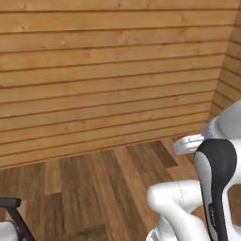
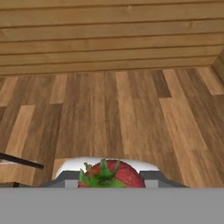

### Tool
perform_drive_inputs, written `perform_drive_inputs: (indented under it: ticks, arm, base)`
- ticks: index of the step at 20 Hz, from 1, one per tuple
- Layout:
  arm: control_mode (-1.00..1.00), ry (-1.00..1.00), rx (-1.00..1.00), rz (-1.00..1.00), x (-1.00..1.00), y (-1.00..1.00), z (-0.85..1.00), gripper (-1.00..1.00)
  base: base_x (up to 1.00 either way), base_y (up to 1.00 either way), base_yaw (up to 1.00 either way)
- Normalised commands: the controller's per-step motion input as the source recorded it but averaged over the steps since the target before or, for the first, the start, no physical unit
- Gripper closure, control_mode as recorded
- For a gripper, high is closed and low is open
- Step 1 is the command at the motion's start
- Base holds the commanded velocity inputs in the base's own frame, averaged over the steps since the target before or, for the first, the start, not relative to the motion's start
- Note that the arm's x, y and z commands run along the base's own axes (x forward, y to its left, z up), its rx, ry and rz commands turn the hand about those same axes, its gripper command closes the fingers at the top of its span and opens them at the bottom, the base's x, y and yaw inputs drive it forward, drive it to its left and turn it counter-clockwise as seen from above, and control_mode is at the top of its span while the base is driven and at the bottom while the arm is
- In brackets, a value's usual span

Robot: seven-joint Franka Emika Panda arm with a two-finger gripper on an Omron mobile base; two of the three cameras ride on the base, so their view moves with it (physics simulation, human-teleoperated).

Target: Take the strawberry from the fridge and place it on top of the pancake, located on the dining counter.

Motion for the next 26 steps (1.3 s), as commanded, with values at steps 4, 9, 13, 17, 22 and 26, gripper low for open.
perform_drive_inputs:
  ticks: [4,9,13,17,22,26]
  arm:
    - [1.00,0.00,0.00,0.00,0.00,0.00,0.00,1.00]
    - [1.00,0.00,0.00,0.00,0.00,0.00,0.00,1.00]
    - [1.00,0.00,0.00,0.00,0.00,0.00,0.00,1.00]
    - [1.00,0.00,0.00,0.00,0.00,0.00,0.00,1.00]
    - [1.00,0.00,0.00,0.00,0.00,0.00,0.00,1.00]
    - [1.00,0.00,0.00,0.00,0.00,0.00,0.00,1.00]
  base:
    - [1.00,0.70,0.00]
    - [1.00,0.56,-0.01]
    - [1.00,0.41,-0.09]
    - [1.00,0.46,-0.25]
    - [1.00,0.72,-0.17]
    - [1.00,0.99,-0.02]
